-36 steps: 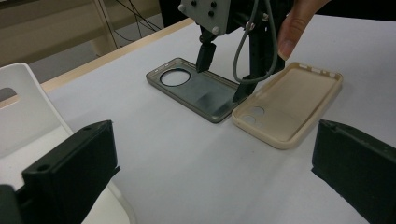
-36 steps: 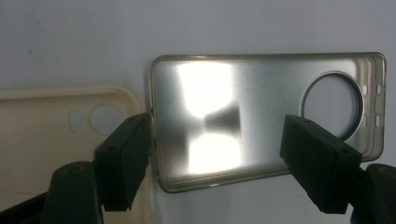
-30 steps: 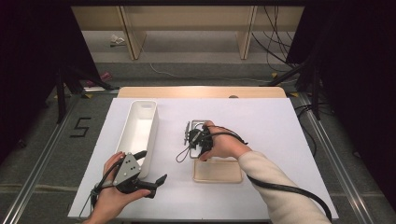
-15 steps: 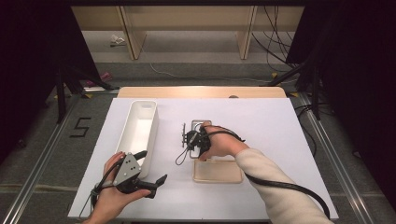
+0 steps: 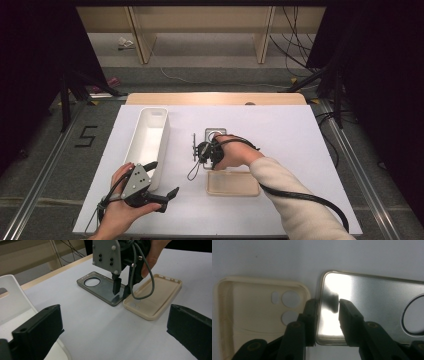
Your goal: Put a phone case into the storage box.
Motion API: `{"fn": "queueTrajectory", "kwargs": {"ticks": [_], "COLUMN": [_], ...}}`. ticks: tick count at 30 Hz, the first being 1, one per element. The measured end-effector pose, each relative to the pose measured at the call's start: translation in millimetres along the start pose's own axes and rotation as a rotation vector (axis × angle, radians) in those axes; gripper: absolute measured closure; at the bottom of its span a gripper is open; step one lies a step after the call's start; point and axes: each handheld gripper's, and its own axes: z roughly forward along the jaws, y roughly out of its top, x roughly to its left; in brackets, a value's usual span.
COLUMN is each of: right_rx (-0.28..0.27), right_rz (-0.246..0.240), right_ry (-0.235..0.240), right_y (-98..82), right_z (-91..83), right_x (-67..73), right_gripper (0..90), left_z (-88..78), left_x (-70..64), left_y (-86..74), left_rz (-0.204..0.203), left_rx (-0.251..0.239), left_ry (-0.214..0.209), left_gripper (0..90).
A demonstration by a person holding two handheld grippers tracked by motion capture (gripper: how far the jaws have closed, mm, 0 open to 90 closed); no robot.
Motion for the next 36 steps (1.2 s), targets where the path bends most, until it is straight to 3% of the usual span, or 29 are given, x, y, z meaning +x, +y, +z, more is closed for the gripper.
{"fn": "queueTrajectory", "kwargs": {"ticks": [16, 36], "right_rx": [0.006, 0.008], "right_rz": [0.033, 0.066], "right_ry": [0.058, 0.058], "right_y": [-0.4, -2.1], "right_z": [4.2, 3.6], "right_x": [-1.8, -1.6], "right_gripper": [84.9, 88.8], "left_z": [-0.1, -0.1], "left_x": [0.0, -0.3], "left_y": [0.0, 0.1], "left_rz": [0.001, 0.002], "left_rx": [0.000, 0.001], "left_ry": [-0.001, -0.001], "left_gripper": [0.0, 0.0]}}
